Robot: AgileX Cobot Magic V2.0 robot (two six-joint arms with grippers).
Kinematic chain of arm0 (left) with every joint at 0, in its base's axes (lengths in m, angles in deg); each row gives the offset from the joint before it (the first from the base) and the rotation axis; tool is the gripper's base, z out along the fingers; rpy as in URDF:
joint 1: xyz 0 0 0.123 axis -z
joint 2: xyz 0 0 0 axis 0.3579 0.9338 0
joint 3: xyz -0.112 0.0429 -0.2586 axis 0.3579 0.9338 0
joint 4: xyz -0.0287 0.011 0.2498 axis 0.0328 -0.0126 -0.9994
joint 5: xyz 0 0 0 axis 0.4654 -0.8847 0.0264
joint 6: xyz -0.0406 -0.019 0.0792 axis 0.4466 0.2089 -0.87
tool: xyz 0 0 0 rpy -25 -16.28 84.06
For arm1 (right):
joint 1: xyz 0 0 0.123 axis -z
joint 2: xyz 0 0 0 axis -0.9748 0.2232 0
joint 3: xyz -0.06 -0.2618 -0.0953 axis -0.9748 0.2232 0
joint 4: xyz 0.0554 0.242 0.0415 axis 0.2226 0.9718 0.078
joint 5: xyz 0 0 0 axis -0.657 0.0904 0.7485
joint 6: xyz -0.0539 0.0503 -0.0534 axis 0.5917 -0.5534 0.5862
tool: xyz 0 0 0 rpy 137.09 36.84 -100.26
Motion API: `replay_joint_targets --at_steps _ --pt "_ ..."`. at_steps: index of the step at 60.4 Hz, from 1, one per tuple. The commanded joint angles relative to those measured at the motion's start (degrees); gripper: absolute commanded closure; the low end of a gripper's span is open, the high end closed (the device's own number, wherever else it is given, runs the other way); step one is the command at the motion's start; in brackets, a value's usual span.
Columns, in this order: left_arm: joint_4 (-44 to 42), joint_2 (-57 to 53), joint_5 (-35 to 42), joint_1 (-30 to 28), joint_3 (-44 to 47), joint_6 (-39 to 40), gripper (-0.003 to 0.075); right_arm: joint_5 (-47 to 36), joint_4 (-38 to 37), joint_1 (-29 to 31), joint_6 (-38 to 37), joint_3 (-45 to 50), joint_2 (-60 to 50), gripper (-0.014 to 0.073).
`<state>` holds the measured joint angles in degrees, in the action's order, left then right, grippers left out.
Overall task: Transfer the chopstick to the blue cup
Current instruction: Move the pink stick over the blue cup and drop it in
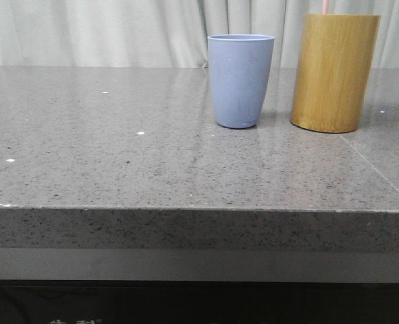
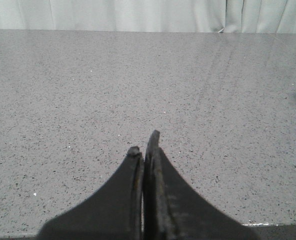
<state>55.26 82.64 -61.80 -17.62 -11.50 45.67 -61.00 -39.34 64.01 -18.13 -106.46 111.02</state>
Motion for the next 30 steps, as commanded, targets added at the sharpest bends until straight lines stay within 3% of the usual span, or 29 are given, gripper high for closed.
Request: replay_joint_targets --at_steps 1,19,30 --pt "0.8 0.7 4.5 0.5 -1.4 0.1 0.0739 -6.9 -0.5 0.1 0.5 -2.4 -4.8 0.0518" --pt "0.8 0.7 4.5 0.5 -1.4 0.1 0.0739 -8.5 -0.7 0.0 0.5 -2.4 -6.9 0.0518" --pt "0.8 0.7 4.5 0.5 -1.4 0.1 0.0739 -10.1 -0.7 -4.0 0.5 -2.4 -7.1 0.0518"
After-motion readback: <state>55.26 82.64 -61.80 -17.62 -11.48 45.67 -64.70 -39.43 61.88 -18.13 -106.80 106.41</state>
